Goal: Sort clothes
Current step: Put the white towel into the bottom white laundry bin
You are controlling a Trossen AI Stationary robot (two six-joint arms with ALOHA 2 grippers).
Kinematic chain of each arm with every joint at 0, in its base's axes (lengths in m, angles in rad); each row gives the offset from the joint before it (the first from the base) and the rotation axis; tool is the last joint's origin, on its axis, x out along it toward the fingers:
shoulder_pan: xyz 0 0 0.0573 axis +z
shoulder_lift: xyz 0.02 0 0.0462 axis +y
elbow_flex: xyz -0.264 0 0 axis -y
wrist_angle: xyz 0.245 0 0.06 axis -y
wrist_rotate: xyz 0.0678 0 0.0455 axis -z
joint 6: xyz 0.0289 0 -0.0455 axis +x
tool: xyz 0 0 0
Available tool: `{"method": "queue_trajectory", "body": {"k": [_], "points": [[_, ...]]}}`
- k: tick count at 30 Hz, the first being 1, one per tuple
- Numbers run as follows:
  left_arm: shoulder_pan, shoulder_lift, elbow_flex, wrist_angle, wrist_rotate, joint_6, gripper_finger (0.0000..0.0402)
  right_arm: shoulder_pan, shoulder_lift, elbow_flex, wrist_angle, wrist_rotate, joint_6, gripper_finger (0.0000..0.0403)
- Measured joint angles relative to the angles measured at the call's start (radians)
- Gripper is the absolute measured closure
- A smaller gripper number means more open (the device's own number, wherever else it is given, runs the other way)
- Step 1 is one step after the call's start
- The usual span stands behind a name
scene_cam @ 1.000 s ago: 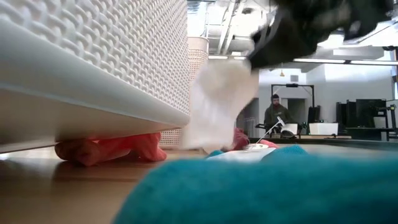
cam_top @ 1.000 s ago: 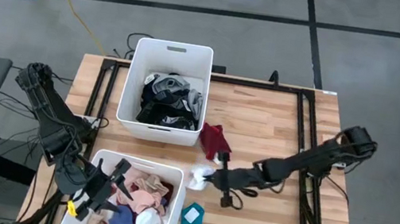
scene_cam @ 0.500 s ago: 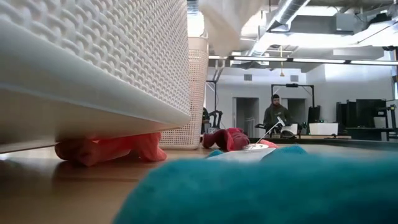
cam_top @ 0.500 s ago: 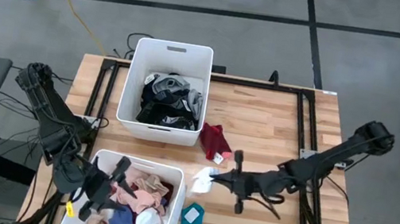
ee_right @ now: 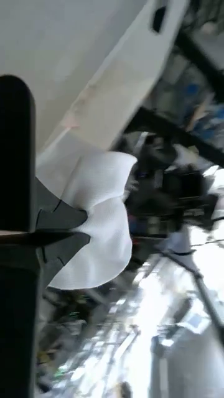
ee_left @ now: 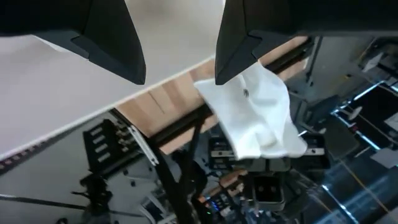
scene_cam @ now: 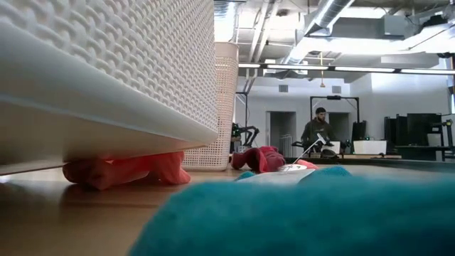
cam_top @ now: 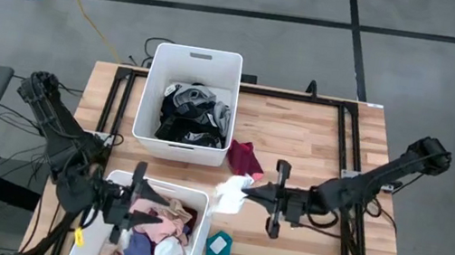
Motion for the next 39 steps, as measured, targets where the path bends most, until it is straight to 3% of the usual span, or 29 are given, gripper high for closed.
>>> {"method": "queue_trajectory", "body": {"k": [4,9,18,23,25,30,35,39], "points": [[0.033,0.0,0.0,0.021,-0.002,0.013,0.0212,-0.032,0.002,0.018,0.045,-0.141,-0.011,0.0403],[0.079,0.0,0.0,0.031,-0.004,0.012,0.0212,-0.059,0.06,0.099,0.04,-0.229,-0.023,0.0402],[0.092,0.0,0.0,0.115,0.003,0.065,0.0212,-0.105,0.219,0.318,-0.111,-0.243,-0.031,0.0392],[0.092,0.0,0.0,0.117,0.133,0.045,0.0212,-0.124,0.295,0.437,-0.191,-0.244,-0.031,0.0391],[0.092,0.0,0.0,0.117,0.134,0.027,0.0212,-0.131,0.322,0.476,-0.217,-0.26,-0.031,0.0391],[0.093,0.0,0.0,0.12,0.117,0.004,0.0212,-0.137,0.395,0.557,-0.255,-0.279,-0.052,0.039],[0.093,0.011,0.0,0.12,-0.052,0.003,0.0212,-0.136,0.45,0.624,-0.294,-0.281,-0.071,0.039],[0.092,0.022,-0.001,0.118,-0.089,0.006,0.0212,-0.135,0.455,0.641,-0.324,-0.282,-0.072,0.039]]}}
